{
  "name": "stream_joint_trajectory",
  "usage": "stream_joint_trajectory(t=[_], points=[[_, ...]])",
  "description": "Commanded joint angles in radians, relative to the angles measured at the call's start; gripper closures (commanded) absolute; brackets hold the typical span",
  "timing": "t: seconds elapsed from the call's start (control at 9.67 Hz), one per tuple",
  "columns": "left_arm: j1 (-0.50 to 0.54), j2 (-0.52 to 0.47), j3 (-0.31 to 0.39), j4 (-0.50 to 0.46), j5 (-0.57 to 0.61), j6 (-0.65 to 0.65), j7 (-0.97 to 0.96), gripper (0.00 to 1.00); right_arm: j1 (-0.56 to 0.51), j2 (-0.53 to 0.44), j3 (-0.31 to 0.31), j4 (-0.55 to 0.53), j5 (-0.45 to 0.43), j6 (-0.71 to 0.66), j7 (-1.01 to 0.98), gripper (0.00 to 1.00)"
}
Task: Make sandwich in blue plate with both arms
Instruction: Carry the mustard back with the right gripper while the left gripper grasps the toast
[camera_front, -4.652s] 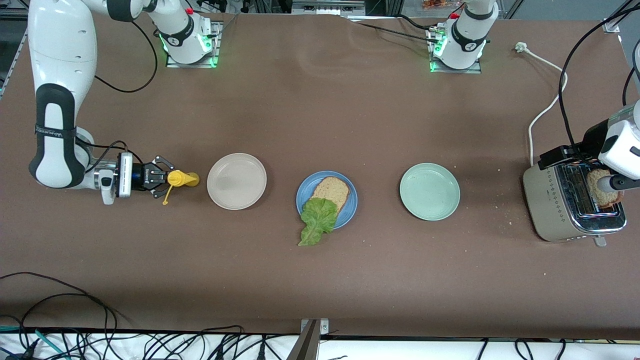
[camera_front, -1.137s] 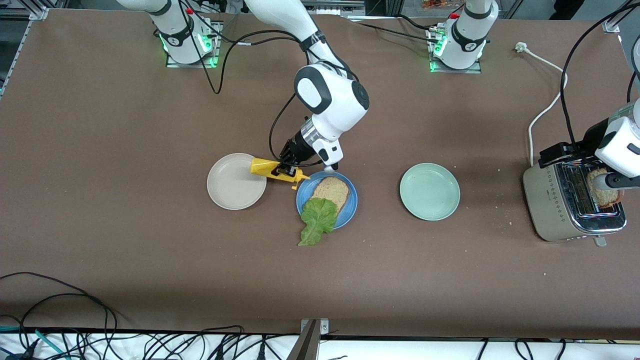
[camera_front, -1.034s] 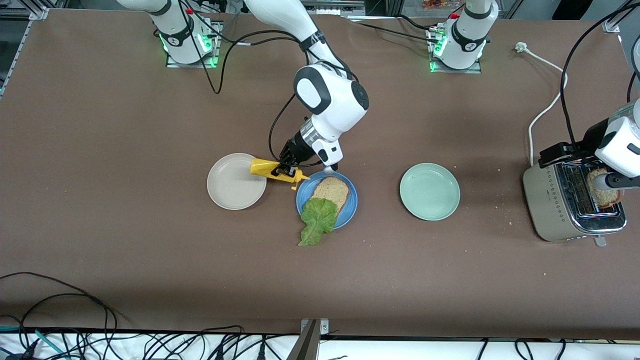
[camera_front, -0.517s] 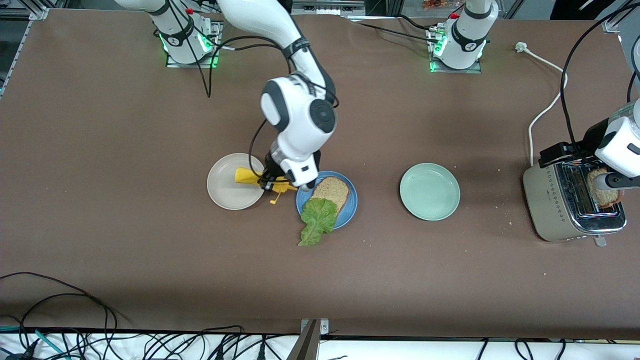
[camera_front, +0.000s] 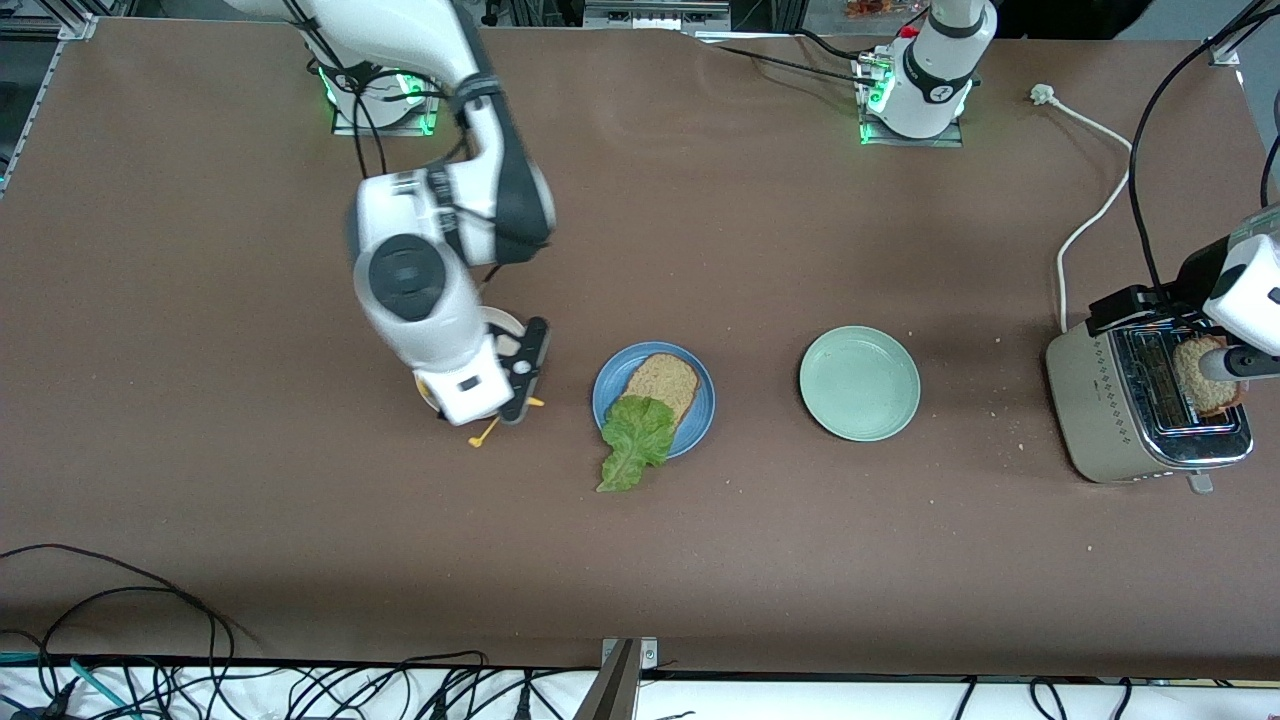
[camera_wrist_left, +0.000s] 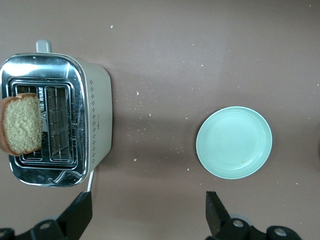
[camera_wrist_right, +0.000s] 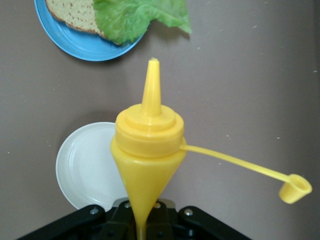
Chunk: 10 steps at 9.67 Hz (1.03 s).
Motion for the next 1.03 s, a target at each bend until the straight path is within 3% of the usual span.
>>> stream_joint_trajectory(t=[0.0, 0.41, 0.72, 0.93], points=[[0.007, 0.007, 0.005, 0.017, -0.019, -0.017, 0.017, 0.0, -0.148, -0.06, 0.019, -0.029, 0.214, -0.023, -0.26, 1.0], [0.09, 0.009, 0.006, 0.01, -0.007, -0.017, 0.038, 0.0, -0.332, -0.068, 0.022, -0.073, 0.465, -0.179, -0.643, 1.0], [0.223, 0.041, 0.008, 0.019, -0.004, -0.01, 0.144, 0.0, -0.412, -0.068, 0.022, -0.213, 0.645, -0.282, -0.968, 1.0], [0.295, 0.096, 0.008, 0.019, -0.008, 0.0, 0.183, 0.0, -0.434, -0.068, 0.022, -0.325, 0.705, -0.336, -1.139, 1.0]])
